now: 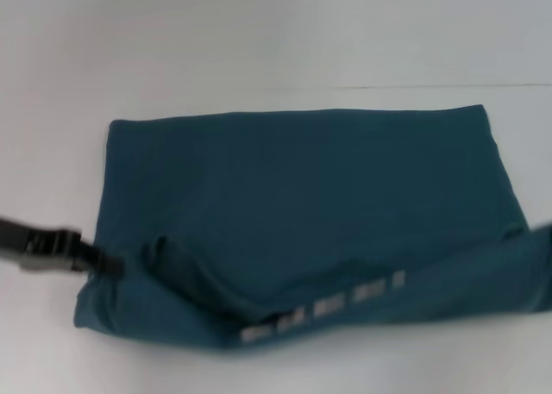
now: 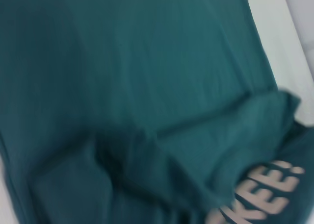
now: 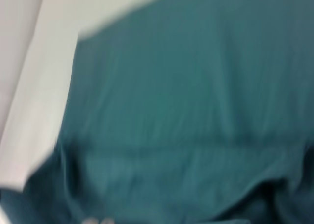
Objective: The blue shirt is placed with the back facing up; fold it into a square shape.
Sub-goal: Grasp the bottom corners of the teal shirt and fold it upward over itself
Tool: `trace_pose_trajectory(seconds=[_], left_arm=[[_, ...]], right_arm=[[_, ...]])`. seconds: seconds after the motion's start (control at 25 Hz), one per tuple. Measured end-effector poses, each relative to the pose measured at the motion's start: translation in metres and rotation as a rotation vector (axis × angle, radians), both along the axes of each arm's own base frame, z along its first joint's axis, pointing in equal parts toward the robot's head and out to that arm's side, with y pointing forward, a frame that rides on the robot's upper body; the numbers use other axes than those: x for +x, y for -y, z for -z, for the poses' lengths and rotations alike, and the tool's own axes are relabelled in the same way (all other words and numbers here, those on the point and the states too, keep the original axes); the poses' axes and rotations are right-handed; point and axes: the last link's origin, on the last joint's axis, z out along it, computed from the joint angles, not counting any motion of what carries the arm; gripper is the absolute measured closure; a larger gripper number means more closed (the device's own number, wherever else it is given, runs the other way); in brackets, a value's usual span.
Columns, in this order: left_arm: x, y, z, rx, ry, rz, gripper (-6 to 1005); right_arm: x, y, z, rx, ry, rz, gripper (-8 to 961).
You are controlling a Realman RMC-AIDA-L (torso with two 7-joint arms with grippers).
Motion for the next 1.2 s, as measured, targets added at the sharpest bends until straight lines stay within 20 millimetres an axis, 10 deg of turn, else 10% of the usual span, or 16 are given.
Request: trace_pose_trajectory(seconds=[0.4, 1.2], left_arm=[[0.017, -0.074, 0.012, 0.241, -0.160, -0.111, 959], [0.024, -0.122, 0.037, 0.576, -0.275, -0.063, 958]], right_arm=[[0.001, -0.058, 0.004, 0.334, 0.044, 0.106, 913], [-0.034, -0.133, 0.049, 0.588, 0.261, 0.052, 912]])
